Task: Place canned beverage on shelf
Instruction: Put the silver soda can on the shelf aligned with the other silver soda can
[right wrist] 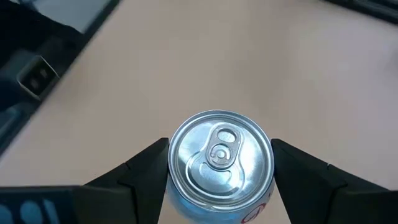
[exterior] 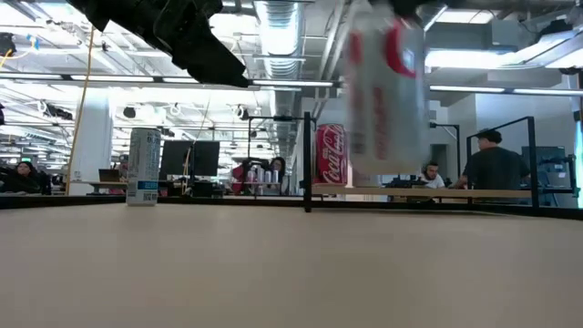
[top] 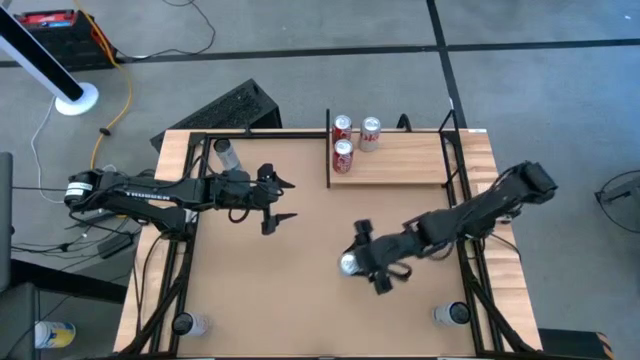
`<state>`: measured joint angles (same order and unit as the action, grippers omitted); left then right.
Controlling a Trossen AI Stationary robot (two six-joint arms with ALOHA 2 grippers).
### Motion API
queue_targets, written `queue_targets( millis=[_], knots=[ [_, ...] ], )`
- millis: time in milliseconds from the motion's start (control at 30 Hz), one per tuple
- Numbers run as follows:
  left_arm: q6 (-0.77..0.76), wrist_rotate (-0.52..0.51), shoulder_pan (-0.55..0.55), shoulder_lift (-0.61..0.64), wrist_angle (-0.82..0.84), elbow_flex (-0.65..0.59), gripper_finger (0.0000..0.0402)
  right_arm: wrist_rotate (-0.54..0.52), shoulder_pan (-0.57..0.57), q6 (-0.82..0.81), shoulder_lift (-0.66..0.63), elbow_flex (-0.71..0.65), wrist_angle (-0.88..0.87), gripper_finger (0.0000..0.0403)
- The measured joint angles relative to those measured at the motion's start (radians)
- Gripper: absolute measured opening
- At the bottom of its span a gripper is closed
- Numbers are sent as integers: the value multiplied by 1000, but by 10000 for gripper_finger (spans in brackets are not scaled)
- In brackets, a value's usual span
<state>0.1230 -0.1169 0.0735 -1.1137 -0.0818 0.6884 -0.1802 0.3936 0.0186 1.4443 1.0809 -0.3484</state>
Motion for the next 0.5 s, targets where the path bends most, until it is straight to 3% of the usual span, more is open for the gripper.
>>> queue_targets(
  millis=[167, 333, 500],
  knots=[
    [0, 0, 23, 0, -19, 0, 367, -4, -110, 19, -246, -190, 3, 273],
    [0, 0, 61, 0, -48, 0, 367, 5, -313, 142, -467, -327, -21, 273],
    [-6, -1, 95, 0, -51, 0, 367, 167, -590, 272, -555, -357, -6, 273]
  ],
)
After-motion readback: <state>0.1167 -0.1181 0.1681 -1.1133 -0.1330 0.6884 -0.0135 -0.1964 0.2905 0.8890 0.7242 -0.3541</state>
